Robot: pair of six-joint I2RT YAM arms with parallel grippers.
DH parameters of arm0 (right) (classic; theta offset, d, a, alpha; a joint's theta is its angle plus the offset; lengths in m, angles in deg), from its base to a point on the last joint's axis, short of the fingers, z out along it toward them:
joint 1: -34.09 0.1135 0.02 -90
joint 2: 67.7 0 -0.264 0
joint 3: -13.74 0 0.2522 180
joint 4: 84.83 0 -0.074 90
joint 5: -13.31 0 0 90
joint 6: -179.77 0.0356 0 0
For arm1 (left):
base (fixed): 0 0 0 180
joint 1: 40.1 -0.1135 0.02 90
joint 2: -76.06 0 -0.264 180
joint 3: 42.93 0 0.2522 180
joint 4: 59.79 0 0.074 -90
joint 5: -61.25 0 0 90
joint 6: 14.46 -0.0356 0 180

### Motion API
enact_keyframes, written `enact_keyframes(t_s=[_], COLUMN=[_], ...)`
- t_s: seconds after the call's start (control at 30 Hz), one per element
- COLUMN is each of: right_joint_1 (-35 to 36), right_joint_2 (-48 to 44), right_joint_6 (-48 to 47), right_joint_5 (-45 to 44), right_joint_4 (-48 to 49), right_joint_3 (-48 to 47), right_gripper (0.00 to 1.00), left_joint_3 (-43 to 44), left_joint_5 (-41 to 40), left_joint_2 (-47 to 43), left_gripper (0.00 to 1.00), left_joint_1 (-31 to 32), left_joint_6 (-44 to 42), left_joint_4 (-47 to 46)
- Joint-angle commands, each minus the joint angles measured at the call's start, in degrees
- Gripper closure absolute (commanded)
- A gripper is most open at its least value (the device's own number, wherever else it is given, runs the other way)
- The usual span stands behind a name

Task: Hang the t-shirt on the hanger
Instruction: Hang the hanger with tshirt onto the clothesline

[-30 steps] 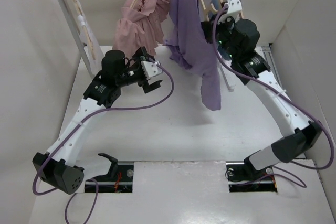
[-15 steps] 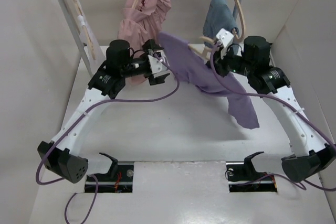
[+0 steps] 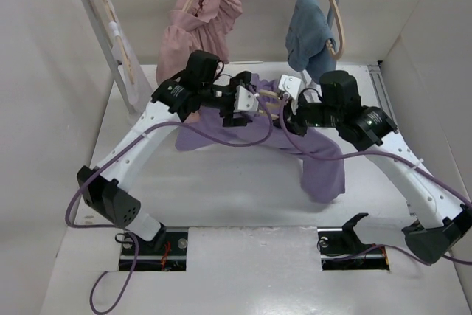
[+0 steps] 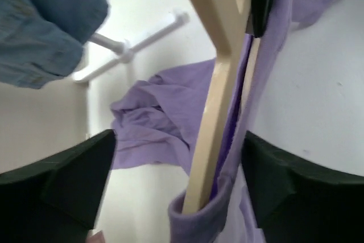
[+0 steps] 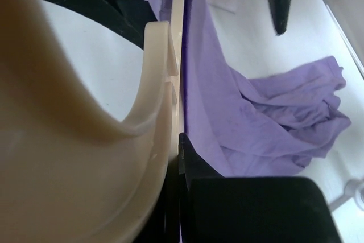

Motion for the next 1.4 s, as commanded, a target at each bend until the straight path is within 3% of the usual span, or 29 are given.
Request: enact_keyframes(t_s=[0.0,0.03,0.1,0.13,0.23,0.27,0.37,0.47,0.5,0.57,0.8,0.93,1.03,1.27,1.37], right_joint_1=[1.6,1.6,1.6,1.0,1.0,0.3,-0.3,-1.6,-2.5,-3.6,-7.4,-7.4,-6.9,-5.8,-5.8], right_joint_2=[-1.9,-1.9,-1.9,-1.9,-1.3,-1.2,-0.6,-0.6,-1.2,-2.0,-6.7,-6.2,-6.2,-3.8,-2.2], right_joint_6=[-1.2,-1.2,-1.2,-1.2,-1.2,-1.2,-1.9,-3.0,-3.0,-4.2,-10.4,-12.7,-12.7,-6.3,-4.5], right_joint_5=[1.7,1.7,2.5,3.0,4.4,4.4,5.1,5.7,5.7,5.7,10.0,8.0,5.9,-4.7,-3.0], right_joint_4=[4.8,4.8,5.4,5.9,5.3,4.5,2.1,0.8,0.2,-0.5,-7.3,-16.1,-16.8,-4.9,0.7], right_joint_3=[-1.4,-1.4,-0.9,-0.9,-1.4,-2.1,-3.0,-4.3,-4.8,-5.4,-6.0,-4.1,-1.3,4.2,4.7], right_gripper=[1.00,1.00,1.00,1.00,1.00,0.94,0.56,0.30,0.07,0.00,0.00,0.00,0.00,0.00,0.19], left_joint_3=[6.7,8.0,11.2,11.8,11.8,10.8,8.0,6.8,6.8,7.3,7.8,7.8,7.8,7.8,7.8], left_joint_5=[2.0,2.0,2.0,2.6,6.6,7.6,9.1,9.1,9.7,10.8,13.1,13.1,13.1,15.3,15.8], left_joint_2=[3.5,4.4,6.7,6.7,6.1,5.6,3.2,2.5,2.5,3.6,4.3,4.3,4.3,4.3,4.3], left_gripper=[0.22,0.51,0.94,1.00,1.00,1.00,1.00,1.00,1.00,1.00,1.00,1.00,1.00,1.00,1.00], left_joint_1=[0.3,0.3,0.3,0.3,-1.6,-2.2,-3.4,-3.4,-3.4,-3.9,-5.0,-5.6,-6.1,-6.1,-6.1], left_joint_6=[-4.5,-5.1,-6.9,-5.5,-5.4,-6.1,-8.7,-10.6,-11.2,-12.5,-12.5,-12.5,-12.5,-13.6,-13.6], left_joint_4=[12.2,14.5,20.1,20.2,20.7,20.7,20.2,21.2,22.2,24.5,25.6,25.1,25.1,25.6,26.1])
